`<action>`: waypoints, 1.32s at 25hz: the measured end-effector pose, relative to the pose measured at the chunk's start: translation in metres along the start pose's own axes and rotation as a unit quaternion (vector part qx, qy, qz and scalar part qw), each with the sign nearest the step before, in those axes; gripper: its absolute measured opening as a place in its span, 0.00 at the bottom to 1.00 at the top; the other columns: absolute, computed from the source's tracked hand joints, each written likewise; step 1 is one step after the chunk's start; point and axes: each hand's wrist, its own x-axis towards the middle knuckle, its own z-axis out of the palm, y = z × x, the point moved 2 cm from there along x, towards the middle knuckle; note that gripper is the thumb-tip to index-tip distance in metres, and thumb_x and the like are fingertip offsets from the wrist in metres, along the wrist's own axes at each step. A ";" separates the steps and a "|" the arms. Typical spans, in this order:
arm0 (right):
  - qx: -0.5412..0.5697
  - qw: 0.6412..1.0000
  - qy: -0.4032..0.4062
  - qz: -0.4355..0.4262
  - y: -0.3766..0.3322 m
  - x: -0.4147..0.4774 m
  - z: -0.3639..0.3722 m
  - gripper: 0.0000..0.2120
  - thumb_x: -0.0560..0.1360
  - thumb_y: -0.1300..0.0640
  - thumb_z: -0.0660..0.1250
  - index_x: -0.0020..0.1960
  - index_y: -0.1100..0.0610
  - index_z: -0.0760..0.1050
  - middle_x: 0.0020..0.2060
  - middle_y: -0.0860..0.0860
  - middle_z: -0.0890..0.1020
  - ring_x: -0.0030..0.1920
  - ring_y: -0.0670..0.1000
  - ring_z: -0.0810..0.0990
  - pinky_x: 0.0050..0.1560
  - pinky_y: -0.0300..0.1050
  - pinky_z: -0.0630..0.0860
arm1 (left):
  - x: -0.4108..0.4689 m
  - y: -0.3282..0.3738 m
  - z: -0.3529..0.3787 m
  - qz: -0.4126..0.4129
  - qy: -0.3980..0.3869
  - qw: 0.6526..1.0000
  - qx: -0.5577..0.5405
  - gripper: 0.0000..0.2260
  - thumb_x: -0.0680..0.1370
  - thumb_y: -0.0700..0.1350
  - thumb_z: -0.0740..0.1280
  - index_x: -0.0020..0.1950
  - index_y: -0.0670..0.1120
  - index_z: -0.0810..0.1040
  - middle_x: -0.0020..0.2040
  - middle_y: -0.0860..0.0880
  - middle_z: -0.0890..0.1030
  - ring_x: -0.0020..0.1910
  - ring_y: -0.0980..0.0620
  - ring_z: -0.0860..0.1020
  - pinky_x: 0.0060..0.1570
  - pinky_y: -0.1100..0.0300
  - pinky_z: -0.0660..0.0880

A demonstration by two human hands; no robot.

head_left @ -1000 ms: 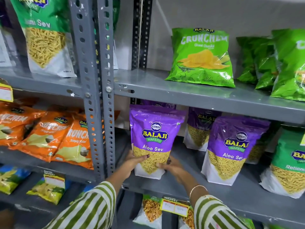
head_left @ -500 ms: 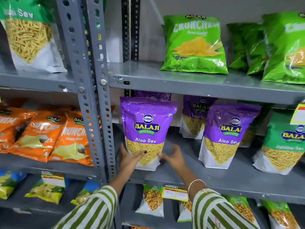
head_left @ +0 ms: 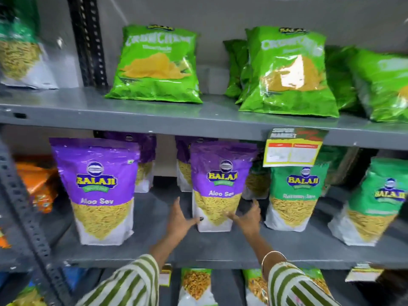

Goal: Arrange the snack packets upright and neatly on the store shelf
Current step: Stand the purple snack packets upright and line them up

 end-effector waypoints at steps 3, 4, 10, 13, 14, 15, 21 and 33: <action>0.055 0.983 -0.175 -0.006 0.050 0.055 0.017 0.66 0.39 0.33 0.78 0.69 0.61 0.62 0.68 0.58 0.71 0.69 0.56 0.69 0.69 0.59 0.66 | 0.025 0.015 0.021 -0.056 -0.041 0.997 -0.025 0.35 0.65 0.37 0.76 0.69 0.38 0.65 0.65 0.40 0.74 0.63 0.44 0.74 0.56 0.56 0.71; 0.051 0.975 -0.216 -0.010 0.052 0.057 0.018 0.59 0.41 0.37 0.80 0.66 0.60 0.65 0.65 0.57 0.75 0.66 0.55 0.72 0.68 0.59 0.68 | 0.026 0.022 0.024 -0.063 -0.052 0.996 -0.025 0.32 0.65 0.36 0.76 0.66 0.37 0.68 0.60 0.40 0.77 0.57 0.45 0.77 0.51 0.58 0.71; 0.137 0.954 -0.261 -0.046 0.015 0.024 0.013 0.35 0.55 0.65 0.78 0.58 0.64 0.68 0.47 0.51 0.78 0.48 0.48 0.75 0.38 0.23 0.73 | 0.016 0.020 0.011 -0.086 -0.028 0.993 -0.071 0.28 0.56 0.37 0.77 0.52 0.43 0.71 0.60 0.34 0.78 0.53 0.47 0.77 0.60 0.47 0.74; 0.144 0.953 -0.262 -0.039 0.007 0.001 0.029 0.32 0.54 0.65 0.79 0.54 0.59 0.69 0.46 0.51 0.78 0.48 0.49 0.76 0.38 0.26 0.73 | 0.012 0.001 -0.014 -0.107 -0.026 0.993 -0.048 0.34 0.50 0.47 0.78 0.52 0.44 0.71 0.60 0.37 0.79 0.58 0.42 0.78 0.61 0.43 0.73; 0.144 0.954 -0.261 -0.037 0.004 -0.008 0.033 0.30 0.54 0.65 0.79 0.51 0.56 0.69 0.47 0.53 0.78 0.50 0.52 0.76 0.39 0.27 0.74 | 0.009 0.000 -0.022 -0.109 -0.028 0.993 -0.038 0.35 0.48 0.50 0.77 0.52 0.45 0.71 0.59 0.38 0.80 0.58 0.41 0.78 0.61 0.42 0.74; 0.152 0.951 -0.265 -0.040 0.000 -0.016 0.035 0.29 0.53 0.63 0.79 0.49 0.54 0.69 0.48 0.54 0.77 0.52 0.53 0.76 0.40 0.29 0.74 | 0.009 -0.006 -0.029 -0.110 -0.031 0.993 -0.028 0.34 0.49 0.50 0.76 0.53 0.45 0.71 0.59 0.39 0.80 0.58 0.42 0.78 0.61 0.43 0.74; 0.229 0.921 -0.312 -0.040 -0.078 -0.016 -0.002 0.16 0.69 0.67 0.70 0.52 0.55 0.70 0.51 0.53 0.82 0.42 0.44 0.80 0.34 0.28 0.77 | 0.005 0.064 -0.074 -0.061 -0.030 0.987 -0.149 0.10 0.72 0.35 0.69 0.40 0.49 0.73 0.28 0.58 0.82 0.33 0.63 0.79 0.30 0.69 0.71; 0.308 0.926 -0.217 0.002 -0.110 0.008 -0.013 0.20 0.69 0.58 0.71 0.59 0.60 0.72 0.50 0.56 0.82 0.47 0.50 0.82 0.47 0.44 0.81 | 0.015 0.089 -0.092 -0.063 -0.016 0.968 -0.244 0.06 0.74 0.38 0.67 0.41 0.48 0.74 0.28 0.60 0.82 0.35 0.60 0.74 0.36 0.62 0.65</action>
